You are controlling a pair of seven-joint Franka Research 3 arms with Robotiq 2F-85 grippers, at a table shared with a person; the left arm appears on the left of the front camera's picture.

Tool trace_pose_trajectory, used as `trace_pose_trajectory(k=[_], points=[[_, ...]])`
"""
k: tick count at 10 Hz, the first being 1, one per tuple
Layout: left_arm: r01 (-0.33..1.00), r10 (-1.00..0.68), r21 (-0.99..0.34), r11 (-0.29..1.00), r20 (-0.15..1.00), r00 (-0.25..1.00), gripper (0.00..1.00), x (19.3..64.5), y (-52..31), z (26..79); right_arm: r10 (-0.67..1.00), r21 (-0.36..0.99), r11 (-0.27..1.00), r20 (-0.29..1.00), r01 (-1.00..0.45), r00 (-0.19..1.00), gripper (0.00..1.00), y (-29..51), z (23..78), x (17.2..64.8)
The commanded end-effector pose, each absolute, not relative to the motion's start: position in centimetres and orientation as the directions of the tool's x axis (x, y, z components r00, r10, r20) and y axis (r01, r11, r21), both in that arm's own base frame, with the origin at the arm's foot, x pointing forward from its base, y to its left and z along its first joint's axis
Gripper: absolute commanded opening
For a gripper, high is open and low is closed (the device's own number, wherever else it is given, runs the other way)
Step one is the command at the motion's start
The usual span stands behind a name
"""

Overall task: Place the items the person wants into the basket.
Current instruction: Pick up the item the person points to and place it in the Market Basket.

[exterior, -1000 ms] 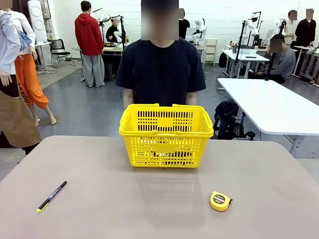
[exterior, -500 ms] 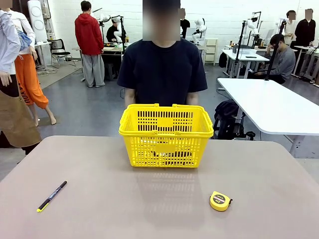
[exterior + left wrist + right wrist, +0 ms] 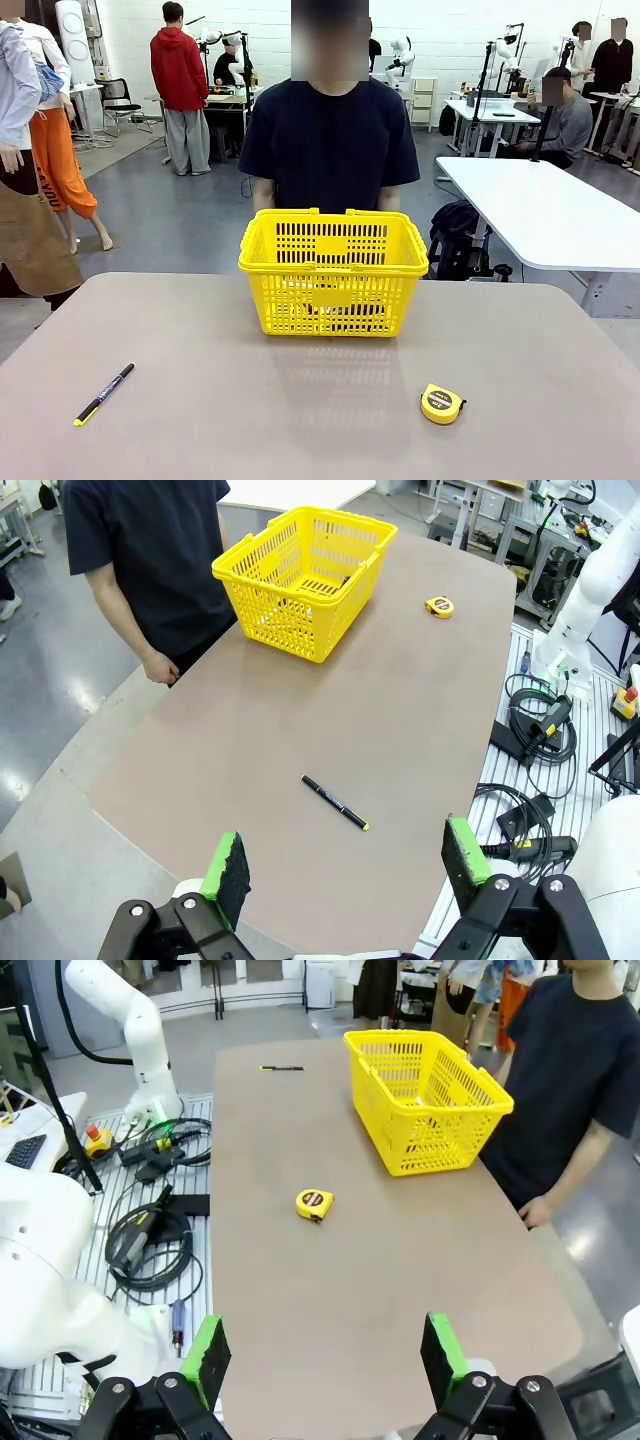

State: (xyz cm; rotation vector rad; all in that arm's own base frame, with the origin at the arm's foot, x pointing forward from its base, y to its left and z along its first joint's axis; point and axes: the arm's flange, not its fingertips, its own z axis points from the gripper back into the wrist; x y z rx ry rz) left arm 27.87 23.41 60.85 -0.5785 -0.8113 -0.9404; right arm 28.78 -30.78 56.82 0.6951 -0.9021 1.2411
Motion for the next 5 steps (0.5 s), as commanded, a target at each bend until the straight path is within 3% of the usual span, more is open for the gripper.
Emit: trace_pose_trajectory(k=[1,5], points=[[0.880,-0.469,-0.073,0.469,0.824,0.319,1.00,27.73,23.50,60.83,0.473,-0.049,0.200,0.880,-0.979,0.052,1.00,-31.21,57.15,28.79],[0.880,-0.469,-0.073,0.469,0.824,0.319,1.00,27.73,23.50,60.83,0.473,-0.049,0.200,0.880,-0.979,0.052,1.00,-31.21,57.15,28.79]])
